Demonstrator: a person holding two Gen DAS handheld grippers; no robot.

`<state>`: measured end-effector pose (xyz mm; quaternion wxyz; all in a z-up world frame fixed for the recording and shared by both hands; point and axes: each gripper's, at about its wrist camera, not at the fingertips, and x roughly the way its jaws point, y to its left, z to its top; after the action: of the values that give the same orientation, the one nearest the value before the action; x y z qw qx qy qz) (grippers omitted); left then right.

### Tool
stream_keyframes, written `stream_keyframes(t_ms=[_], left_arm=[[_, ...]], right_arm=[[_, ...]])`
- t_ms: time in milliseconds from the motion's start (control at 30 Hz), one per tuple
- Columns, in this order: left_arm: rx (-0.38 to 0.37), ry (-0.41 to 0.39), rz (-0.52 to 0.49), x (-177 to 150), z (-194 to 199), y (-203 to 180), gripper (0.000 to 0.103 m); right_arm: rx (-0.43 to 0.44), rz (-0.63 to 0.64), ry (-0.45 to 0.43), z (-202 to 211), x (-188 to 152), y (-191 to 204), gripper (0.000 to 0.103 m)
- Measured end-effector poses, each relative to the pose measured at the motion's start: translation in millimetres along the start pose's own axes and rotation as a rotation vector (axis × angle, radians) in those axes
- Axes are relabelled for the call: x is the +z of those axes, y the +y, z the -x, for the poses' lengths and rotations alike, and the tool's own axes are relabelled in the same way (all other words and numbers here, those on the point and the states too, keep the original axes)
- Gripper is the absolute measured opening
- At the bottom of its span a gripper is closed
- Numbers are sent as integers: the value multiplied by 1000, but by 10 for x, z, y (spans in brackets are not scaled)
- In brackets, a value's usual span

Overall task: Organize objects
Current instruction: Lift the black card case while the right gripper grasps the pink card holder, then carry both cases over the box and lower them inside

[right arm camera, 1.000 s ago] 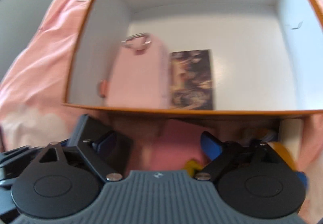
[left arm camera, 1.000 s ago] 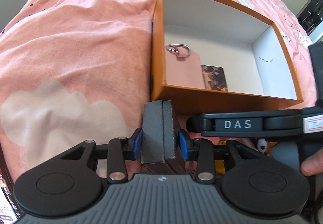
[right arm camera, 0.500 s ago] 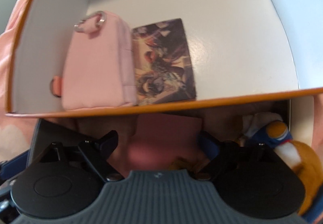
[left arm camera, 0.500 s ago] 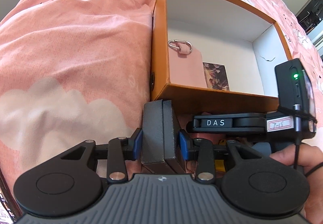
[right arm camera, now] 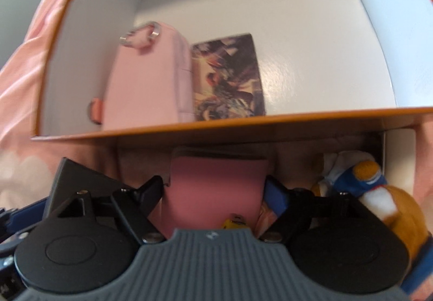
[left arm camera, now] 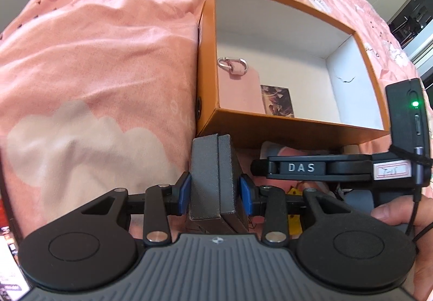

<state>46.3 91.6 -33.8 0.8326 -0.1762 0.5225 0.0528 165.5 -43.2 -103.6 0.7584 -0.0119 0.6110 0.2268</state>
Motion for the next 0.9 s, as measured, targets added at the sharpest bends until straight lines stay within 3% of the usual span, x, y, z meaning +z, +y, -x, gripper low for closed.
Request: stream_keyframes(t_ms=[200,467,700,900], left_arm=[[-17,-55,-21,-28,269,-40,43],[-102,-151,-55,84,660,-124,43],[-152,-279,-83,473,782,-257,43],[-166,-339,-69,1013,460,-357,43]], right_arm=[[17,77,-97,422,-81,93,79],[92,135,-170,1051,-136,33,79],[114,156,-315,1599,75,-9,79],[82,139,-376,1639,511,-122,79]])
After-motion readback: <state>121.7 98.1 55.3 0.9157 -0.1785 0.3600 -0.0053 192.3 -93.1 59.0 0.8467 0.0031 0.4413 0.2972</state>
